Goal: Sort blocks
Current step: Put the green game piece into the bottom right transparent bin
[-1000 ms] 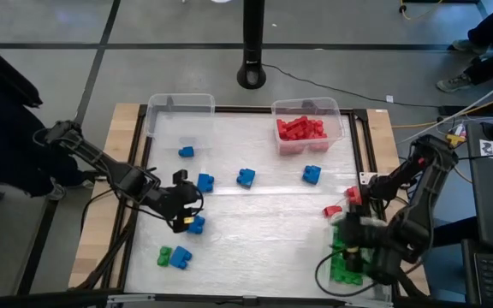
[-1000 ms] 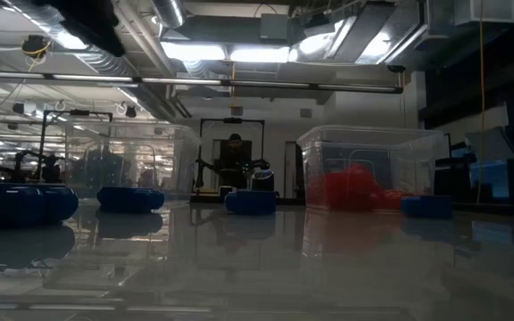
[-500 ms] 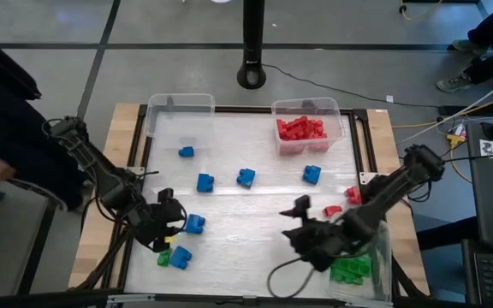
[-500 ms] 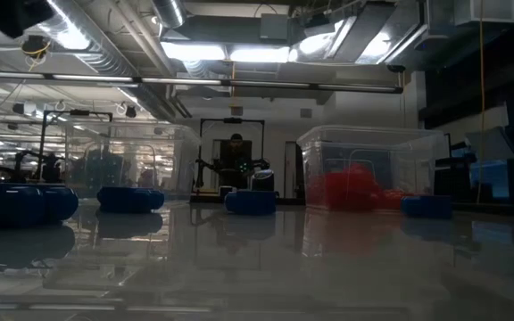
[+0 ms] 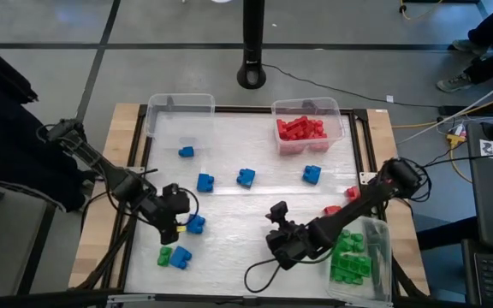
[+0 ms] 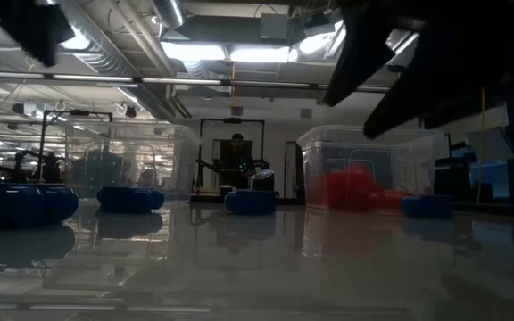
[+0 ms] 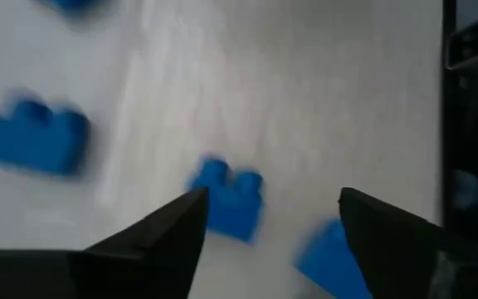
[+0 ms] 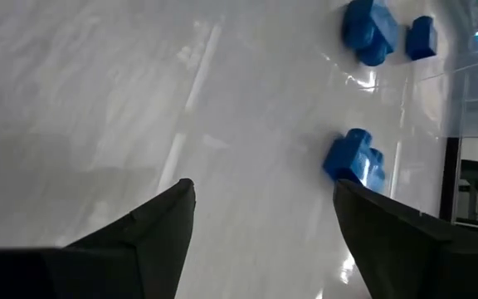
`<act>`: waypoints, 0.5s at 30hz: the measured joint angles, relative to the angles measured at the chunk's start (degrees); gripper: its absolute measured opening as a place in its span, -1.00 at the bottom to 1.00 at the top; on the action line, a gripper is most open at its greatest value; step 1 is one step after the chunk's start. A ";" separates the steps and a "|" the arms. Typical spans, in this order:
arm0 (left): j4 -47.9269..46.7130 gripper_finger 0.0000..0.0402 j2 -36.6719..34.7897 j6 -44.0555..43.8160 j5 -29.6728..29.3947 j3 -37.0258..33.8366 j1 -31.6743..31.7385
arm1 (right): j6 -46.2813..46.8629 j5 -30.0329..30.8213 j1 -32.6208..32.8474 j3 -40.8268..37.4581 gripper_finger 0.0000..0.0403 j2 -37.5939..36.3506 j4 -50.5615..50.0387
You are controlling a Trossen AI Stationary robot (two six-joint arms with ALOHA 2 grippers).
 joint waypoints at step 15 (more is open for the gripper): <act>-8.10 0.43 8.23 -51.19 4.16 0.02 -16.64 | -0.58 2.63 -2.17 -3.06 0.43 2.54 8.67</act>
